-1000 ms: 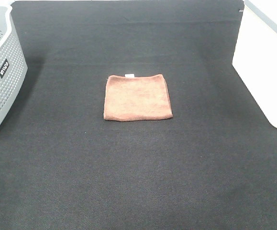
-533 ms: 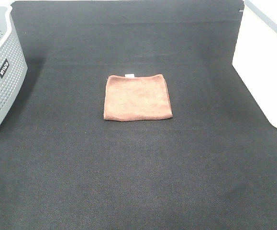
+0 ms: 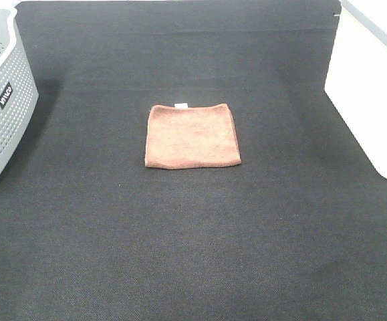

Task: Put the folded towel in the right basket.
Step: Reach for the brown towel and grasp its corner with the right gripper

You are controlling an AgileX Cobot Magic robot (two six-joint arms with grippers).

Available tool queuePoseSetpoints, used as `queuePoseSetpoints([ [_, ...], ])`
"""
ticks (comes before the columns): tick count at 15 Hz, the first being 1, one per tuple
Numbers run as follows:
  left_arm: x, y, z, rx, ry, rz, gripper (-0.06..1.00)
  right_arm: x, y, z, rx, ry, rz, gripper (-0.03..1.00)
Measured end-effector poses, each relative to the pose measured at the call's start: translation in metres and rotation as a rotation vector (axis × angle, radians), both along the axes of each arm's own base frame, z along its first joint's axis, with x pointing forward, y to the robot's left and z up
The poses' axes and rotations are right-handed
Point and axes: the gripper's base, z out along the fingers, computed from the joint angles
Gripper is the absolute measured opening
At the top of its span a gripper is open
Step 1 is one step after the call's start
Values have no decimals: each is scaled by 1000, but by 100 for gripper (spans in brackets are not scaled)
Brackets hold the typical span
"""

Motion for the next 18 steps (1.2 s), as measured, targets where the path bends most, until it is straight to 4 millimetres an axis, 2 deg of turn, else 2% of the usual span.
queuePoseSetpoints([
  [2,0,0,0,0,0,0,88,3,0,4,0,-1,0,72],
  [4,0,0,0,0,0,0,88,18,1,20,0,-13,0,72],
  [5,0,0,0,0,0,0,88,37,1,33,0,4,0,72],
  [9,0,0,0,0,0,0,88,110,5,57,11,170,6,72],
  [11,0,0,0,0,0,0,88,152,8,62,36,270,13,72],
  [13,0,0,0,0,0,0,88,202,13,63,64,368,38,72],
  [14,0,0,0,0,0,0,88,237,19,62,92,417,83,72],
  [16,0,0,0,0,0,0,88,279,33,63,99,460,184,72],
  [17,0,0,0,0,0,0,88,296,44,61,89,481,231,72],
  [18,0,0,0,0,0,0,88,296,44,61,89,481,231,72],
])
